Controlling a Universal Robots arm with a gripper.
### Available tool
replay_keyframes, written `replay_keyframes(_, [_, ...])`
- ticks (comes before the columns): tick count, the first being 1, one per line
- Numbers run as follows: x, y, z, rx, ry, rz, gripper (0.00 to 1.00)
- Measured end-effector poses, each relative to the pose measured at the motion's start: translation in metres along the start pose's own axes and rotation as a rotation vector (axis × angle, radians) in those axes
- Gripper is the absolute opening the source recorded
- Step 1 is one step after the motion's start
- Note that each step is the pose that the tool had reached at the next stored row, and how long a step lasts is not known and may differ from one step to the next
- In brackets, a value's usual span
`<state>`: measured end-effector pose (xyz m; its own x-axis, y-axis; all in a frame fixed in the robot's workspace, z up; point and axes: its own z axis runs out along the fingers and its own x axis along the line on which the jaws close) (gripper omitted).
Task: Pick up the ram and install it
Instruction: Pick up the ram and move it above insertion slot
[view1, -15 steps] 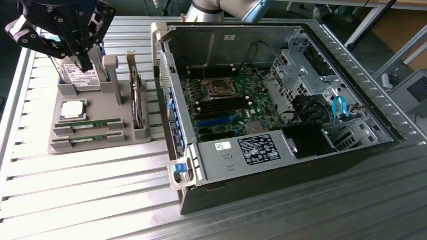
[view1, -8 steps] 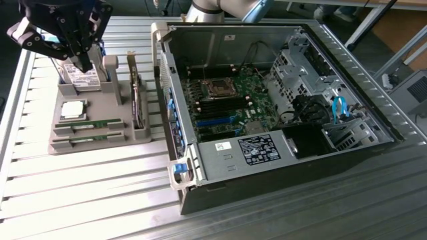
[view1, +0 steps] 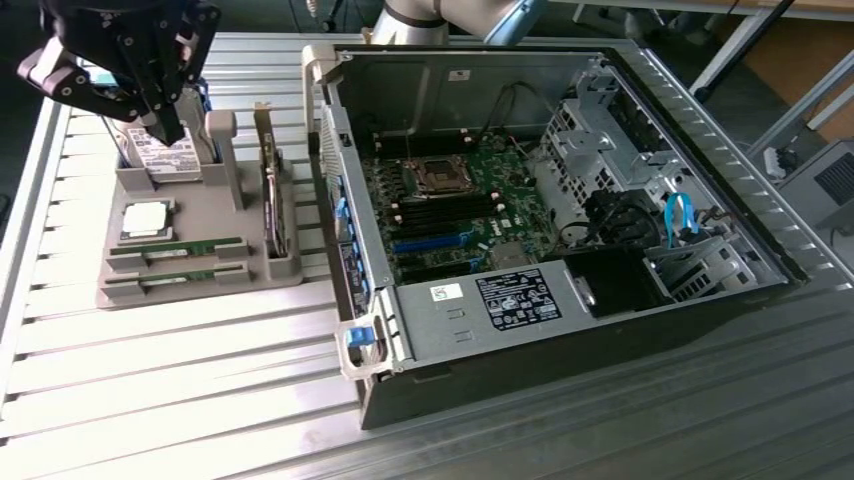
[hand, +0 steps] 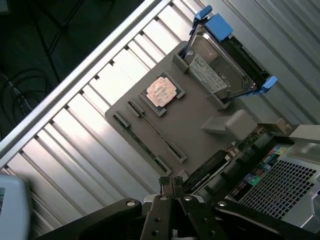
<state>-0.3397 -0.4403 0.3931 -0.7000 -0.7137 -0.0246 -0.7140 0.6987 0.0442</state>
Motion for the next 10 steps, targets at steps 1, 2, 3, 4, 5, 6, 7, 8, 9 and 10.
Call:
replay_keyframes(1, [0.0000,0.0000,0.0000,-0.0003,0.0004,-0.012,0.09])
replay_keyframes(2, [0.0000,0.0000,0.0000,-0.0005,0.0009,-0.023,0.09])
replay_keyframes(3, [0.0000,0.0000,0.0000,-0.0008,0.0013,-0.032,0.09])
replay_keyframes(4, [0.0000,0.0000,0.0000,-0.0012,0.0021,-0.048,0.09])
replay_keyframes(5, [0.0000,0.0000,0.0000,-0.0016,0.0030,-0.068,0.09])
replay_keyframes(6, [0.0000,0.0000,0.0000,-0.0020,0.0037,-0.084,0.09])
replay_keyframes(7, [0.0000,0.0000,0.0000,-0.0023,0.0042,-0.095,0.09])
replay_keyframes(8, [0.0000,0.0000,0.0000,-0.0025,0.0046,-0.104,0.09])
replay_keyframes(9, [0.0000,0.0000,0.0000,-0.0030,0.0053,-0.121,0.09])
replay_keyframes(10, [0.0000,0.0000,0.0000,-0.0034,0.0061,-0.138,0.09])
